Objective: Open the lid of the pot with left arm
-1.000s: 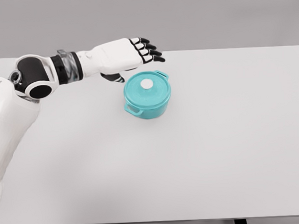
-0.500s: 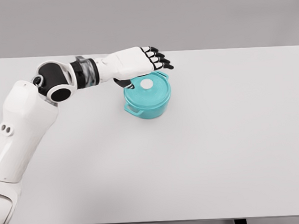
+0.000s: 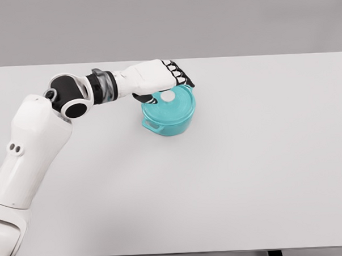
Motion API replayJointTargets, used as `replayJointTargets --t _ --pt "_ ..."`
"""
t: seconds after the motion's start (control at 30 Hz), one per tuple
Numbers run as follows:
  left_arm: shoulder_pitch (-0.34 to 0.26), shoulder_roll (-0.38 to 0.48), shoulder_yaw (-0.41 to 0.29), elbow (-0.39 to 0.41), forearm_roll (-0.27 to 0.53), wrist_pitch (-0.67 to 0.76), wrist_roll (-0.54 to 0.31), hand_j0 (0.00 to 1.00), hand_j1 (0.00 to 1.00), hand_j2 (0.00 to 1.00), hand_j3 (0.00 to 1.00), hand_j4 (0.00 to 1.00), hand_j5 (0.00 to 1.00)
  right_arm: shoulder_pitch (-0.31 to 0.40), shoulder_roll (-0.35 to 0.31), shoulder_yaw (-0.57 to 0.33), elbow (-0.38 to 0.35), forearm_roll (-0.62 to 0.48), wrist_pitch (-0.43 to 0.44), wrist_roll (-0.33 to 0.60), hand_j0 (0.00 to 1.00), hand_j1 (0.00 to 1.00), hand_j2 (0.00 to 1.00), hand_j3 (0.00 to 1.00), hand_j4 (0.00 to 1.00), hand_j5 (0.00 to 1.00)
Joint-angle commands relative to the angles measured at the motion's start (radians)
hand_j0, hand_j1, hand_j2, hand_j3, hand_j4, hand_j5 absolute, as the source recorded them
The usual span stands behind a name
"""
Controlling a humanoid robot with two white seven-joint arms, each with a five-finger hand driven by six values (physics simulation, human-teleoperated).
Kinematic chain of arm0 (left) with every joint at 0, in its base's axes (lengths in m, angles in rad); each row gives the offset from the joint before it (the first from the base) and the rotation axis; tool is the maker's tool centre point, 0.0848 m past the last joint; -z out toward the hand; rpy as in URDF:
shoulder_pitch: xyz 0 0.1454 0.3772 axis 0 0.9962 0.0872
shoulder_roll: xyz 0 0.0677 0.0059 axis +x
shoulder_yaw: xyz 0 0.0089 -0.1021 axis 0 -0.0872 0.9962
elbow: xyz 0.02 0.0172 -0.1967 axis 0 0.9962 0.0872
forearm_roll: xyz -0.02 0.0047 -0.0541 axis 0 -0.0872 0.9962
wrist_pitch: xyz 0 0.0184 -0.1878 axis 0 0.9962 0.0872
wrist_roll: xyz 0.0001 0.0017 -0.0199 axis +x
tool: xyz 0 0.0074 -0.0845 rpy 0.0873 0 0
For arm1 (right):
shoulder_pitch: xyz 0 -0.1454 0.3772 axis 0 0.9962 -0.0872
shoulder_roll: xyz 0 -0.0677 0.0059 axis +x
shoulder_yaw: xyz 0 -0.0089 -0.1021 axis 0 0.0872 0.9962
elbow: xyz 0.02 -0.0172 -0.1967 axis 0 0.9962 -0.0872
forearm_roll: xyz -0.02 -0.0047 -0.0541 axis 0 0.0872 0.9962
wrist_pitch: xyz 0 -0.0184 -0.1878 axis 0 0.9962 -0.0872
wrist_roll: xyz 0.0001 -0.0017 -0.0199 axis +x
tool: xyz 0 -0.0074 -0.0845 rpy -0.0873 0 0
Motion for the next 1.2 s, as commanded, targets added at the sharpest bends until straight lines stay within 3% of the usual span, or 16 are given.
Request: replayJointTargets --t 0.0,0.5,1.17 --pt "0.0 -0.001 -0.002 0.003 0.005 0.003 0.001 0.88 0.88 0.88 0.88 0.88 0.88 0.0 0.0 0.0 0.0 -0.001 0.0 0.0 1.0 1.0 1.0 1.0 1.0 1.0" --pt "0.014 0.001 -0.002 0.003 0.005 0.003 0.001 0.87 0.87 0.87 0.87 0.87 0.87 0.0 0.0 0.0 0.0 -0.001 0.0 0.0 1.0 1.0 1.0 1.0 1.0 1.0" --pt "0.015 -0.001 -0.013 0.008 0.001 0.003 0.001 0.78 0.78 0.78 0.78 0.78 0.78 0.0 0.0 0.0 0.0 -0.001 0.0 0.0 1.0 1.0 1.0 1.0 1.0 1.0"
